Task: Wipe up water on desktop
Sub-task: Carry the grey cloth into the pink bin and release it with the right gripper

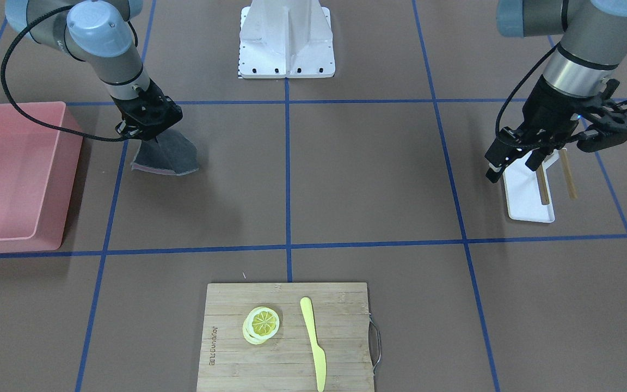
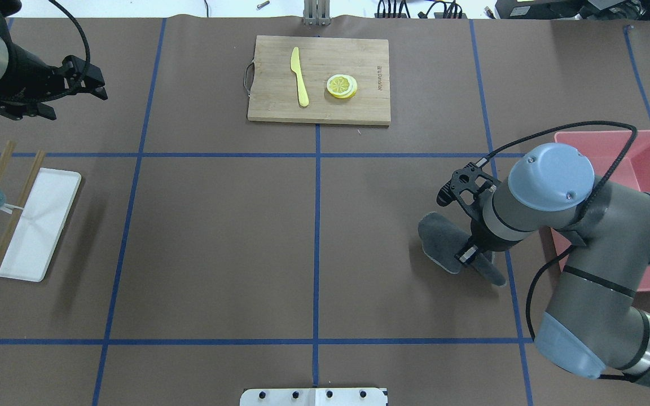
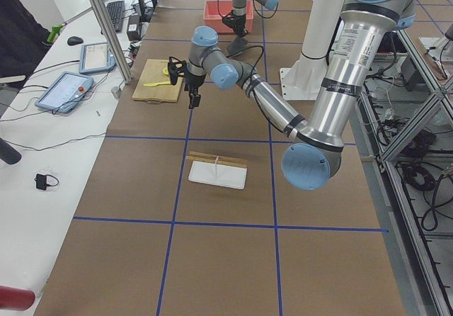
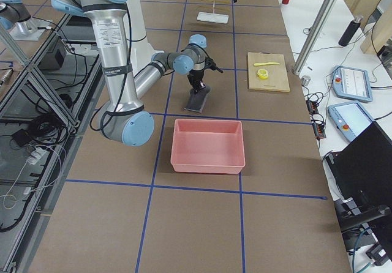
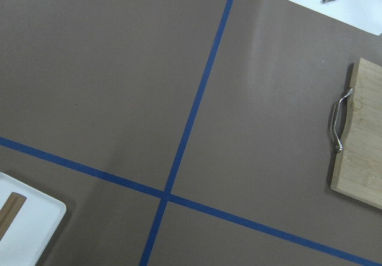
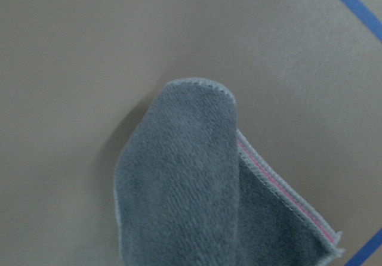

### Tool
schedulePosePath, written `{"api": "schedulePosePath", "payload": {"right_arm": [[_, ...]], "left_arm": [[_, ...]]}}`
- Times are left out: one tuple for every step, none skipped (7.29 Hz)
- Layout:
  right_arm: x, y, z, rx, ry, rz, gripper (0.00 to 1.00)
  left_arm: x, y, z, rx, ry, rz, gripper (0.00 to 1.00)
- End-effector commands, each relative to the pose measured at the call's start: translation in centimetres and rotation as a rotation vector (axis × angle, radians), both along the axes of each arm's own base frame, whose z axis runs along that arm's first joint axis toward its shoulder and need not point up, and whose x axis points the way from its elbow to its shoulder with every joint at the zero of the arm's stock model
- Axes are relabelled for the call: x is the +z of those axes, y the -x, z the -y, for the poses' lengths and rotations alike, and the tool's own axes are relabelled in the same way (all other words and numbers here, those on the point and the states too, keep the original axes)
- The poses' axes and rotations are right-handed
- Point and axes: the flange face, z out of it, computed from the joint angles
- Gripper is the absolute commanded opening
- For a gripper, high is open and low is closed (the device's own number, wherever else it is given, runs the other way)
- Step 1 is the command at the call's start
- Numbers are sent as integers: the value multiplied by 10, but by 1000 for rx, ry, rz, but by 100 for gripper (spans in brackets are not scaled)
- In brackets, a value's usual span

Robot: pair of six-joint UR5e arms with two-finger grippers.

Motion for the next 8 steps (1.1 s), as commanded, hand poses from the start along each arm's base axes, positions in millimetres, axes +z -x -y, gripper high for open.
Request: {"api": "schedulePosePath", "payload": {"right_arm": [[-17,2,-26,38,57,32,0],[-32,-9,-22,56,41,62,0],[-59,-40,3,130,10,115,0],[-75,-77,24,204,-17,154,0],[-92,-106,44,273,-39,189,0],[-102,-150,71,362,-39,215,0],[-96,-203,93,407,39,249,0],[-61,-244,103,442,133,241,0]], "left_arm": [[1,0,1,-1,3,1,98],[2,0,1,-1,4,2,98],[1,0,1,0,3,0,98],[1,-1,0,2,3,0,98],[1,-1,0,2,3,0,98],[1,-1,0,2,3,0,98],[0,-1,0,2,1,-1,98],[-1,-1,0,2,-2,-3,98]]}}
